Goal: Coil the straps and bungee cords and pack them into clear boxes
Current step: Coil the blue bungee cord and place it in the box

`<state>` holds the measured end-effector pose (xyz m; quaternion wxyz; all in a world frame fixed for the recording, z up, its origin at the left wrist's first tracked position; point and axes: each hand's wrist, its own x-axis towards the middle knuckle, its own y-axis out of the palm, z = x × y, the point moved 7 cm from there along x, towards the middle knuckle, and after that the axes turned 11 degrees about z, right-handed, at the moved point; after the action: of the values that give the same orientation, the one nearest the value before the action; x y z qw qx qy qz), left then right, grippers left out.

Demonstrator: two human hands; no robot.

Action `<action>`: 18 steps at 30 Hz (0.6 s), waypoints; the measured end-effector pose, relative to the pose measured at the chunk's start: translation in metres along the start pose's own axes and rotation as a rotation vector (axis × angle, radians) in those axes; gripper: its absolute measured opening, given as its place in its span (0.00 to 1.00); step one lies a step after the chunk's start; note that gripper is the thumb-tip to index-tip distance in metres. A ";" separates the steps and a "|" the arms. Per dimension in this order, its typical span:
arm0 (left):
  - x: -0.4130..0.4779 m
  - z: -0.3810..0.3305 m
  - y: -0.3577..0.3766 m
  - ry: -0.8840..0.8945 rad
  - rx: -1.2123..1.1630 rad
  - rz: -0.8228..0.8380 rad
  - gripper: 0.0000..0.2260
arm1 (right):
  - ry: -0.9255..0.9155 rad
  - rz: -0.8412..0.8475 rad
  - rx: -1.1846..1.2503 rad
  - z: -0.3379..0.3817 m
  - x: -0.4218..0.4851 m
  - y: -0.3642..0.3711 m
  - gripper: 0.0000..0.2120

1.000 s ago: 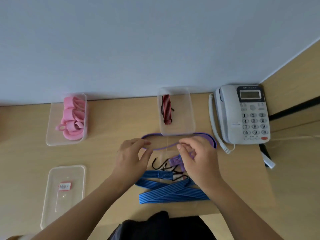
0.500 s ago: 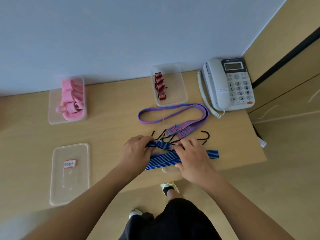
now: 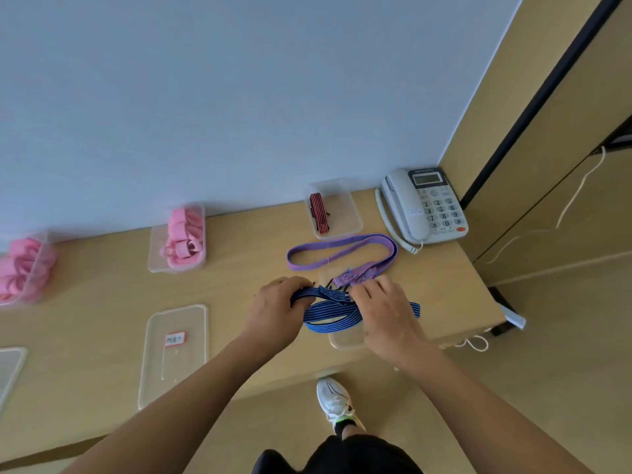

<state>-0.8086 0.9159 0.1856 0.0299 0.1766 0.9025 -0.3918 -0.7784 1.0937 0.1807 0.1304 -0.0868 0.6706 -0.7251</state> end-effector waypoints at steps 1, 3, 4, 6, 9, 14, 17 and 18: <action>-0.003 -0.005 -0.007 0.012 -0.012 -0.018 0.06 | -0.011 -0.048 -0.003 0.003 -0.001 -0.011 0.16; -0.011 -0.016 -0.020 0.035 -0.051 -0.047 0.05 | -0.023 -0.098 0.012 0.007 -0.004 -0.030 0.14; -0.015 -0.022 -0.026 0.045 -0.071 -0.059 0.05 | -0.021 -0.105 0.029 0.009 -0.006 -0.038 0.15; -0.026 -0.032 -0.040 0.079 -0.097 -0.093 0.05 | -0.016 -0.087 0.080 0.014 -0.014 -0.056 0.20; -0.042 -0.050 -0.057 0.137 -0.182 -0.134 0.07 | -0.006 -0.062 0.257 0.022 -0.036 -0.085 0.21; -0.066 -0.083 -0.071 0.186 -0.370 -0.104 0.09 | 0.017 0.051 0.567 0.042 -0.076 -0.126 0.15; -0.079 -0.097 -0.076 0.210 -0.521 -0.078 0.08 | 0.061 0.016 0.713 0.051 -0.096 -0.147 0.18; -0.083 -0.099 -0.077 0.211 -0.575 -0.071 0.08 | 0.064 -0.045 0.776 0.053 -0.101 -0.155 0.15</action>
<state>-0.7490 0.9139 0.3239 -0.0286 0.1689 0.9801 -0.1005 -0.6776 1.0846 0.3443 0.1167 -0.0231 0.3480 -0.9299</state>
